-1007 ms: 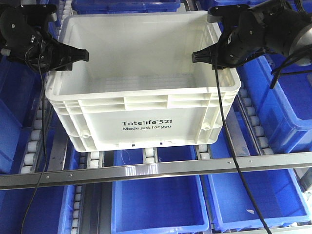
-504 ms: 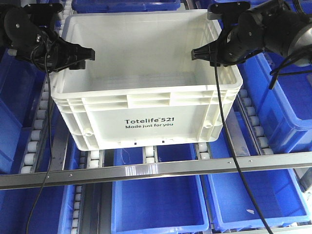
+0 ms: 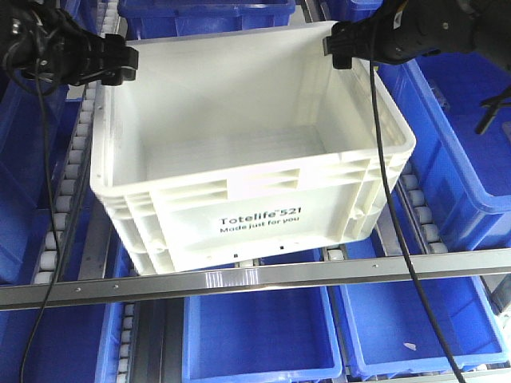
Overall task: Move bin from left to right shelf
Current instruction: 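Open both grippers and withdraw them from the crate rims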
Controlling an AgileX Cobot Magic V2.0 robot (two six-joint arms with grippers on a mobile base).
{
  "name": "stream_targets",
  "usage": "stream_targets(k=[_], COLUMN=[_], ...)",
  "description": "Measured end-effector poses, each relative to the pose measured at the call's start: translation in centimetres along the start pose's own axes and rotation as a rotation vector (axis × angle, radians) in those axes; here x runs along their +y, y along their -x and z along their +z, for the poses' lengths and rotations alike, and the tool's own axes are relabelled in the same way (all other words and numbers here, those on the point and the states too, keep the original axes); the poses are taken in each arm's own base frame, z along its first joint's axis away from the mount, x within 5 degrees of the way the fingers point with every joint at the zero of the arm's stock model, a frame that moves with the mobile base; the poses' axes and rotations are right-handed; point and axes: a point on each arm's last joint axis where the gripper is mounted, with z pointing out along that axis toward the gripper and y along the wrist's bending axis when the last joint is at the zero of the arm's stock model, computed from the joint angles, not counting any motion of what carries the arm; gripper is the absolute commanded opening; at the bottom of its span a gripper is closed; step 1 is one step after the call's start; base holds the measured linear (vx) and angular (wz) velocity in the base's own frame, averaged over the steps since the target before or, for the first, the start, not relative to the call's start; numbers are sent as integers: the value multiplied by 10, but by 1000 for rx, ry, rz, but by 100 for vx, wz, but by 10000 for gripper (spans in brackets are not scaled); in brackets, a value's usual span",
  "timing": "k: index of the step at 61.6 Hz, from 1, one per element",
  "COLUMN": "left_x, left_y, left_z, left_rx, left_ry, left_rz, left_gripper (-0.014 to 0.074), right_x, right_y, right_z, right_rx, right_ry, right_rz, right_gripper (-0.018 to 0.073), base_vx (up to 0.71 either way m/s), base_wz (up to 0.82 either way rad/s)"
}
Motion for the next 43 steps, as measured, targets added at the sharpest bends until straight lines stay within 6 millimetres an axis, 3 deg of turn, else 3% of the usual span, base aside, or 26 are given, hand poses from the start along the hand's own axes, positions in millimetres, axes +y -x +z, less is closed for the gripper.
stream_targets(k=[12,31,43], left_x=[1,2,3], left_y=[-29,-71,-112], left_z=[-27,-108,-140], left_rx=[-27,-163,-138], left_ry=[0,-9,-13], left_rz=[12,41,97], left_gripper=[578,578,578], right_x=[-3,-19,-32], right_y=[-30,-88,-133], right_z=[-28,-112,-171], right_rx=[-39,-101,-92], right_ry=[36,53,43], right_rz=[-18,-33,-1], right_gripper=[645,602,551], base_vx=[0,0,0], base_wz=[0,0,0])
